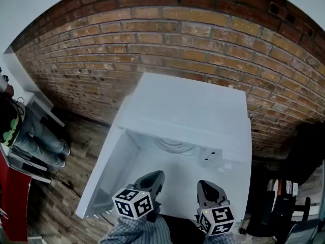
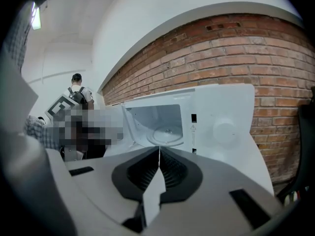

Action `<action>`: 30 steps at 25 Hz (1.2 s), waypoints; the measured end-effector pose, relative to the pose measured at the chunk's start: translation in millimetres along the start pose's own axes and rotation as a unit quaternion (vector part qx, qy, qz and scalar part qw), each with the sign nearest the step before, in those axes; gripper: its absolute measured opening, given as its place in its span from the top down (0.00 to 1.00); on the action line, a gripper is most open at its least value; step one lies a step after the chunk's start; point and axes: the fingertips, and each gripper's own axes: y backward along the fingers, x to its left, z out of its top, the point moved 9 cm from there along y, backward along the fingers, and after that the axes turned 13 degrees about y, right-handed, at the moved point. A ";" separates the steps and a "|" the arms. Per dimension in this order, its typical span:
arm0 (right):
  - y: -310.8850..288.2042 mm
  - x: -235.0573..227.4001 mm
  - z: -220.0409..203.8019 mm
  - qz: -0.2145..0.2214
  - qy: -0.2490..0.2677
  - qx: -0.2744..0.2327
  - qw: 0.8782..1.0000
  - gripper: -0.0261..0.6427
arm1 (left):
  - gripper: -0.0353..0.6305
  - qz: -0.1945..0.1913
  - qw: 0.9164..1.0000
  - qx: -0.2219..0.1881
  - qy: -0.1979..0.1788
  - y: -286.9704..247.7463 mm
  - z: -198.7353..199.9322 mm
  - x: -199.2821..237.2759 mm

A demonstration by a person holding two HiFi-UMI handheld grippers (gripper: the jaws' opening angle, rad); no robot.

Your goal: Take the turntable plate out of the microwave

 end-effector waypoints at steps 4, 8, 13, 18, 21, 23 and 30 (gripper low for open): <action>-11.3 0.1 5.5 0.014 0.008 0.004 1.000 0.93 | 0.93 -0.003 0.999 0.002 0.045 -22.8 8.0 15.6; -23.9 -2.3 18.4 0.008 0.014 0.002 1.000 0.93 | 0.92 -0.012 0.996 0.016 0.082 -44.1 18.2 33.1; -37.0 1.9 21.9 0.009 0.009 0.015 1.000 0.93 | 0.76 -0.027 0.995 0.020 0.090 -62.9 30.7 48.0; -46.6 11.9 22.5 0.015 0.015 0.030 0.999 0.93 | 0.73 -0.013 0.992 0.032 0.120 -82.8 34.8 68.6; -50.7 16.0 24.4 0.016 0.016 0.034 0.999 0.93 | 0.73 -0.005 0.989 0.035 0.146 -93.8 37.2 80.3; -52.4 17.2 24.9 0.015 0.018 0.038 0.999 0.93 | 0.73 0.002 0.988 0.034 0.153 -99.3 39.5 85.5; -59.3 15.8 25.8 0.011 0.015 0.047 0.999 0.93 | 0.73 0.015 0.984 0.047 0.171 -114.2 40.6 100.2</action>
